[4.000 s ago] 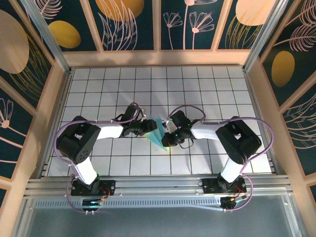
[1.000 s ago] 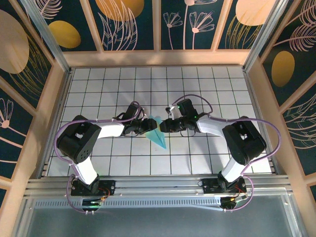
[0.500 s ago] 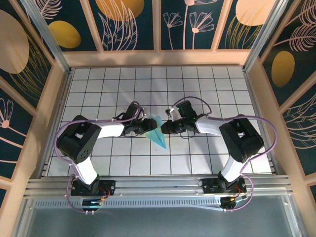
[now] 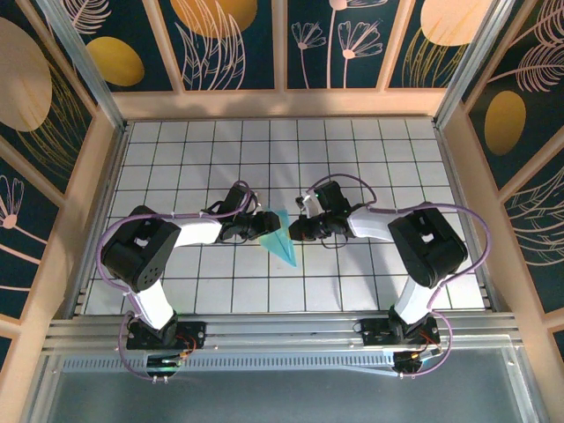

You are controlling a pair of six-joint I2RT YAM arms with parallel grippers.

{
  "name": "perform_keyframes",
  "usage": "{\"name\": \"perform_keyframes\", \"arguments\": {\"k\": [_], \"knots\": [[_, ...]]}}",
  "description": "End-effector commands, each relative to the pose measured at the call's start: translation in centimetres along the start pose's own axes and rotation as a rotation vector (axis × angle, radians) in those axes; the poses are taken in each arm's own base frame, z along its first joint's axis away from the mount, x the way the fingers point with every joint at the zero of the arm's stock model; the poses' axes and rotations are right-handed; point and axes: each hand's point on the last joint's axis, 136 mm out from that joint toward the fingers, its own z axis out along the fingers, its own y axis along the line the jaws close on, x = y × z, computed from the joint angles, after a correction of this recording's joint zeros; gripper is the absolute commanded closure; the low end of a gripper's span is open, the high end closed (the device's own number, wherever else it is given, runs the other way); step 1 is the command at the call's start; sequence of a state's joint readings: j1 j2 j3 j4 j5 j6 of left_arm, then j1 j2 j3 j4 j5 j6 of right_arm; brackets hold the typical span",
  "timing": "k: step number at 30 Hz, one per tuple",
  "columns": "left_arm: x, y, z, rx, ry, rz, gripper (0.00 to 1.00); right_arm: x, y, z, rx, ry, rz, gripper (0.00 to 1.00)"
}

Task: Fold a paper plane with a square sheet of paper (fold left side to right side)
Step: Fourth fold the wing at the center of the table.

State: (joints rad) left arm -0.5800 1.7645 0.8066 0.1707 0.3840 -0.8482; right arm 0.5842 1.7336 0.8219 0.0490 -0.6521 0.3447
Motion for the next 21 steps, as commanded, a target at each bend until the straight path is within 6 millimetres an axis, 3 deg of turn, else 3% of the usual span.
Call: {"name": "perform_keyframes", "arguments": {"k": [1, 21], "knots": [[0.7, 1.6, 0.3, -0.064, 0.025, -0.007, 0.5, 0.2, -0.6, 0.6, 0.027, 0.017, -0.008, 1.0], [0.8, 1.7, 0.3, -0.071, 0.027, -0.005, 0.5, -0.2, -1.8, 1.0, 0.076, 0.01, 0.006, 1.0]]}}
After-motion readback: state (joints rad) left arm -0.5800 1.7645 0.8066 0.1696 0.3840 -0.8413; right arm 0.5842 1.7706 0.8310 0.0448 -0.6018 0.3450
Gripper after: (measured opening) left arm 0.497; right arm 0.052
